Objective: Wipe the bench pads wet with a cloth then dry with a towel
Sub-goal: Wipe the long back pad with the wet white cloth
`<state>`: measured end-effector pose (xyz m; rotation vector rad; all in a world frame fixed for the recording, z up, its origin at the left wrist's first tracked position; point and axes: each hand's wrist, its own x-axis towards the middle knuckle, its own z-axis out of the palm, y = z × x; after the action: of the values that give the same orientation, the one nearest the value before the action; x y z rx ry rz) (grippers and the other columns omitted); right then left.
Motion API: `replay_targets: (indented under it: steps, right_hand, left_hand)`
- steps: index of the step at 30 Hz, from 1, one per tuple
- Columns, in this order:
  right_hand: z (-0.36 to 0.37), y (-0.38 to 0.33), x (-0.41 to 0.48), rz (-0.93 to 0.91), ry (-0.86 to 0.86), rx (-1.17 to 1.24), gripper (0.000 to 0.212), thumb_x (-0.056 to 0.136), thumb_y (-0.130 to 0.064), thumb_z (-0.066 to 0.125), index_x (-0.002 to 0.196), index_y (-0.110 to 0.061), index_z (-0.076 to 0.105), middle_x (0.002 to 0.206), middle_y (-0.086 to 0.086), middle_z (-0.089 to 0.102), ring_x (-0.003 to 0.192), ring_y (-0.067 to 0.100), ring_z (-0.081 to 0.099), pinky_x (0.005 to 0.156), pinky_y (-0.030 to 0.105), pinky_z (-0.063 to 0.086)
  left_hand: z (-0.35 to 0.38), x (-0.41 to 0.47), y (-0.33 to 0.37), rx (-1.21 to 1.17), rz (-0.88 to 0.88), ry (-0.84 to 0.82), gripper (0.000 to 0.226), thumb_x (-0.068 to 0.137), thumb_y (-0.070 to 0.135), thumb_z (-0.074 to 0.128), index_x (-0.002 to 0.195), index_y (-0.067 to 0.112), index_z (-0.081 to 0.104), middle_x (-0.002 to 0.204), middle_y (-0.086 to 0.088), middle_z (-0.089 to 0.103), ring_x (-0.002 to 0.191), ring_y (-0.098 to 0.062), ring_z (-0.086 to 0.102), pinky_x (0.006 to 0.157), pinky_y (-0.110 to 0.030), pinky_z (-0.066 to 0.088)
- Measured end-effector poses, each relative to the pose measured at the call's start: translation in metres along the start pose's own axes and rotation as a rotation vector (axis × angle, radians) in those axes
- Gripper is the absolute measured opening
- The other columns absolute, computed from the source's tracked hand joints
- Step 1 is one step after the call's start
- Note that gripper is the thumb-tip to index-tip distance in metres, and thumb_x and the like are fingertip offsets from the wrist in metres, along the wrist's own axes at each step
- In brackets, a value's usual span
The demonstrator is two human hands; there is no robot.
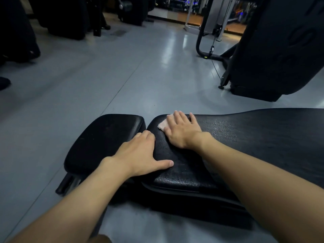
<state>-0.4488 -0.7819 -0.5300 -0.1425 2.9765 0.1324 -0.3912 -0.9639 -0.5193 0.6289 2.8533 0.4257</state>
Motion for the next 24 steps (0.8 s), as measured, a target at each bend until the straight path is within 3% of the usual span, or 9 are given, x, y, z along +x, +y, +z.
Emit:
replay_targets:
  steps: [5,10,13,17,20,22,24]
  right_hand:
    - [-0.003,-0.022,0.006,-0.154,-0.05,-0.027,0.057,0.104,-0.05,0.013,0.158,-0.035,0.011,0.168,-0.004,-0.002,0.154,0.014,-0.008,0.119,0.057,-0.011]
    - [-0.001,-0.016,-0.015,-0.289,-0.077,-0.092,0.058,0.103,-0.053,0.01,0.159,-0.038,0.007,0.168,-0.006,-0.003,0.154,0.013,-0.008,0.119,0.057,-0.011]
    - [-0.008,-0.003,-0.028,-0.242,-0.067,-0.149,0.061,0.102,-0.052,0.01,0.159,-0.031,0.005,0.168,-0.001,-0.008,0.154,0.019,-0.012,0.118,0.059,-0.013]
    - [-0.005,-0.025,-0.028,-0.181,-0.05,0.005,0.063,0.104,-0.046,0.014,0.16,-0.016,0.006,0.168,0.008,-0.006,0.154,0.023,-0.009,0.122,0.052,-0.007]
    - [0.001,-0.023,-0.025,-0.205,-0.031,-0.01,0.062,0.105,-0.044,0.013,0.159,-0.014,0.01,0.168,0.005,-0.002,0.154,0.021,-0.006,0.122,0.051,-0.006]
    - [0.0,-0.007,-0.029,-0.219,-0.03,-0.025,0.062,0.105,-0.045,0.012,0.16,-0.017,0.007,0.168,0.003,-0.002,0.154,0.019,-0.006,0.122,0.052,-0.008]
    - [0.0,0.011,-0.035,-0.218,-0.021,-0.027,0.063,0.104,-0.046,0.013,0.16,-0.018,0.005,0.169,0.0,-0.001,0.154,0.017,-0.005,0.122,0.053,-0.008]
  left_hand:
    - [-0.008,-0.003,-0.003,-0.094,0.039,0.036,0.074,0.069,0.07,0.074,0.109,0.023,0.033,0.099,0.011,0.038,0.086,-0.009,0.04,0.062,-0.02,0.033]
    - [-0.005,-0.005,-0.003,-0.118,0.018,0.06,0.075,0.066,0.067,0.079,0.102,0.021,0.031,0.108,0.005,0.031,0.075,-0.002,0.044,0.06,-0.02,0.035]
    - [-0.004,-0.005,-0.001,-0.084,0.003,0.036,0.075,0.067,0.067,0.078,0.102,0.019,0.032,0.109,0.002,0.031,0.076,-0.005,0.047,0.066,-0.024,0.04]
    - [0.001,-0.007,-0.002,-0.097,-0.043,0.042,0.073,0.068,0.066,0.078,0.104,0.018,0.035,0.114,0.002,0.035,0.086,-0.01,0.052,0.077,-0.027,0.047]
    - [-0.001,-0.008,0.003,-0.039,-0.07,0.023,0.071,0.072,0.071,0.071,0.111,0.021,0.039,0.117,0.006,0.038,0.085,-0.008,0.052,0.071,-0.031,0.044]
    - [-0.003,-0.007,0.013,0.011,-0.067,-0.003,0.076,0.074,0.075,0.065,0.125,0.025,0.042,0.128,0.012,0.041,0.101,-0.01,0.054,0.078,-0.034,0.042]
    - [0.0,-0.005,0.025,0.027,-0.052,-0.028,0.084,0.072,0.082,0.058,0.137,0.03,0.04,0.138,0.014,0.042,0.12,-0.011,0.051,0.096,-0.039,0.041]
